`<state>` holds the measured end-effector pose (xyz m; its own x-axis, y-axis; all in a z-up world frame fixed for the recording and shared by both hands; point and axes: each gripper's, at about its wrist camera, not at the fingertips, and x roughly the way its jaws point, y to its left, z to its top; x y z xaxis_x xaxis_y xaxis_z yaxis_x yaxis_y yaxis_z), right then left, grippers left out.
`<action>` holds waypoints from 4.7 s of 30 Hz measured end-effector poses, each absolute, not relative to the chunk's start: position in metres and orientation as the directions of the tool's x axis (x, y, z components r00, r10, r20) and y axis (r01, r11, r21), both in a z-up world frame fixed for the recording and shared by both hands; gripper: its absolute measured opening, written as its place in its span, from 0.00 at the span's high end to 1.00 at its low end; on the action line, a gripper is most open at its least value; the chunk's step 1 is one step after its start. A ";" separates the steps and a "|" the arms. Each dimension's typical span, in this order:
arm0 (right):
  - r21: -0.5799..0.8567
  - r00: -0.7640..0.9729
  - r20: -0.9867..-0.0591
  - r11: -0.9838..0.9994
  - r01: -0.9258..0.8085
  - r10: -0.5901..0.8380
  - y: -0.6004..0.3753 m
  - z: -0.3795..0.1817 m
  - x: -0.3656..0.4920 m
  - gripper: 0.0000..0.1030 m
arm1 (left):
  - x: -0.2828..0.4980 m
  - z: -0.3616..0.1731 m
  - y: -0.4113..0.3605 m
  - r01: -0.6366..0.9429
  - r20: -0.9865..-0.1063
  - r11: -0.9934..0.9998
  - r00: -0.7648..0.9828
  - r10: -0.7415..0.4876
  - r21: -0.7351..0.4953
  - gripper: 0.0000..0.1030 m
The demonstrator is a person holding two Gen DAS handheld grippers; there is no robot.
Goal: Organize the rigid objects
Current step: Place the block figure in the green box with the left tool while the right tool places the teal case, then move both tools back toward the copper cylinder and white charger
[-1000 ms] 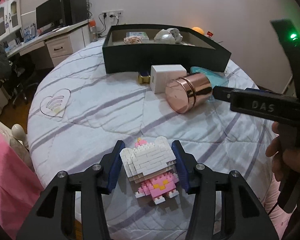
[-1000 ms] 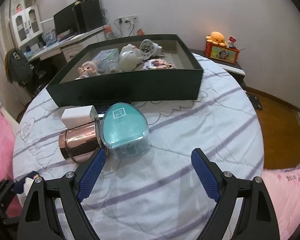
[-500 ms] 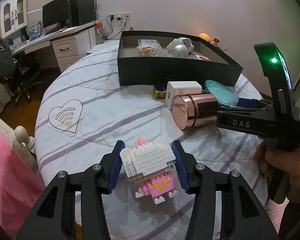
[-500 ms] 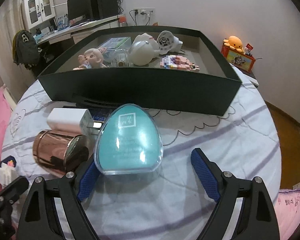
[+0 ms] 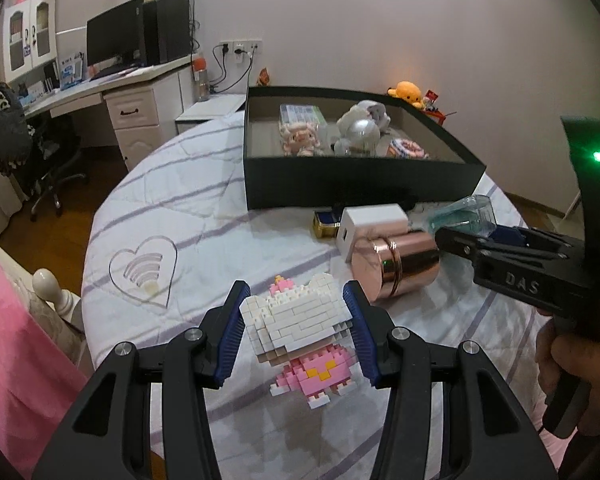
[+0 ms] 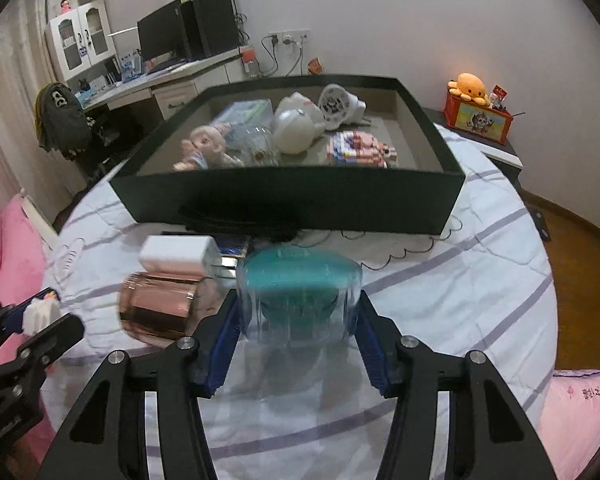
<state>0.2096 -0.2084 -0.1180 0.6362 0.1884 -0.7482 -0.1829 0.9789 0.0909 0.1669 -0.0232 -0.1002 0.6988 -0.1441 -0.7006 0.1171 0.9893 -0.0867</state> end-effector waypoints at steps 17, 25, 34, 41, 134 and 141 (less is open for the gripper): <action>0.120 0.677 -0.697 0.969 -0.216 0.237 -0.204 -0.077 0.205 0.46 | 0.201 -0.057 -0.018 0.136 -0.626 0.987 0.764 -0.158 -0.083 0.52; 0.094 0.730 -0.640 0.967 -0.237 0.241 -0.201 -0.038 0.222 0.46 | 0.243 -0.029 -0.024 0.142 -0.592 0.986 0.789 -0.163 -0.082 0.52; 0.077 0.758 -0.612 0.971 -0.227 0.225 -0.204 -0.018 0.273 0.46 | 0.305 -0.016 -0.036 0.151 -0.594 0.984 0.784 -0.178 -0.096 0.52; 0.096 0.722 -0.659 0.976 -0.196 0.210 -0.212 -0.040 0.328 0.46 | 0.363 -0.051 -0.051 0.154 -0.673 0.982 0.716 -0.186 -0.108 0.52; 0.092 0.858 -0.506 0.995 -0.043 0.084 -0.200 0.008 0.046 0.14 | 0.068 0.010 -0.003 0.031 -0.549 0.999 0.835 -0.045 -0.035 0.00; 0.090 0.848 -0.523 0.995 -0.043 0.084 -0.200 0.005 0.051 0.14 | 0.071 0.006 0.000 0.021 -0.551 0.999 0.834 -0.041 -0.042 0.00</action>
